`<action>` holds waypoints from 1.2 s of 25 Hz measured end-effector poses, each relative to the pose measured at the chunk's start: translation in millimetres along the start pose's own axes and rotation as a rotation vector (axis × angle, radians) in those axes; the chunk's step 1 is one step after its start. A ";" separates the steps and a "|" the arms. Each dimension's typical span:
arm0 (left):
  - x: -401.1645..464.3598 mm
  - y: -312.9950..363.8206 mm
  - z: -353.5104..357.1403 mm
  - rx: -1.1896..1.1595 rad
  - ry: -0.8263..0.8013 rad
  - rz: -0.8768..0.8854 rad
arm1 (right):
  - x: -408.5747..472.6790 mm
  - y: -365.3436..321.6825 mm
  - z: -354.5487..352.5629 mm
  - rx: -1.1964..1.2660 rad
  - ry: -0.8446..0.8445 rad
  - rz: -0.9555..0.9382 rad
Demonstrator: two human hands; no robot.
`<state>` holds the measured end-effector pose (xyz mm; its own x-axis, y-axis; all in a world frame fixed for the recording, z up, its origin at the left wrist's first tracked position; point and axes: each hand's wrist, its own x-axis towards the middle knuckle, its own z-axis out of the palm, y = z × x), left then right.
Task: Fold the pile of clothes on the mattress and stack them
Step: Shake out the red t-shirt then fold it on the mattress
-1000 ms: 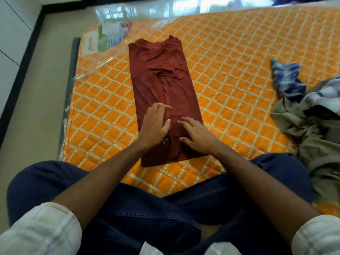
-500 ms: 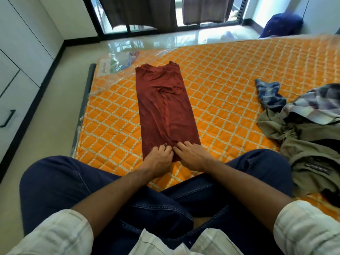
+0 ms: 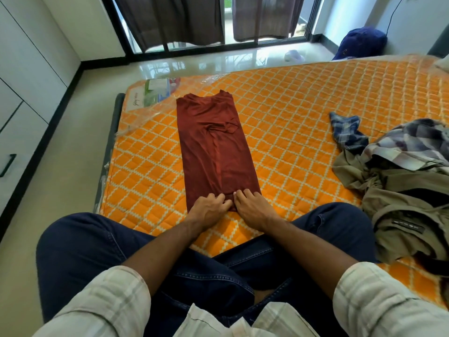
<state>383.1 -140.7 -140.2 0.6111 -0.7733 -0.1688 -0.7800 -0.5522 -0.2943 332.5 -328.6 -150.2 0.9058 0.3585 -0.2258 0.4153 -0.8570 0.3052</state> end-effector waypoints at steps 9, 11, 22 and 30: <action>-6.4 -32.8 -40.4 -0.087 -0.145 0.284 | -14.7 16.8 -36.3 0.373 -0.050 -0.063; -9.9 -33.7 -45.2 -0.159 -0.157 0.353 | -16.2 24.6 -46.3 0.360 -0.108 -0.160; 67.2 -124.7 -71.1 -0.581 -0.273 0.149 | 85.0 112.0 -102.4 0.675 -0.262 -0.152; 146.6 -195.3 -2.0 -0.705 -0.088 -0.037 | 199.3 169.1 -70.2 0.872 -0.285 0.010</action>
<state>624.8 -146.8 -105.6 0.6244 -0.7383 -0.2550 -0.6415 -0.6709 0.3719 589.1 -376.1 -78.6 0.8059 0.3440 -0.4819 0.0922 -0.8769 -0.4717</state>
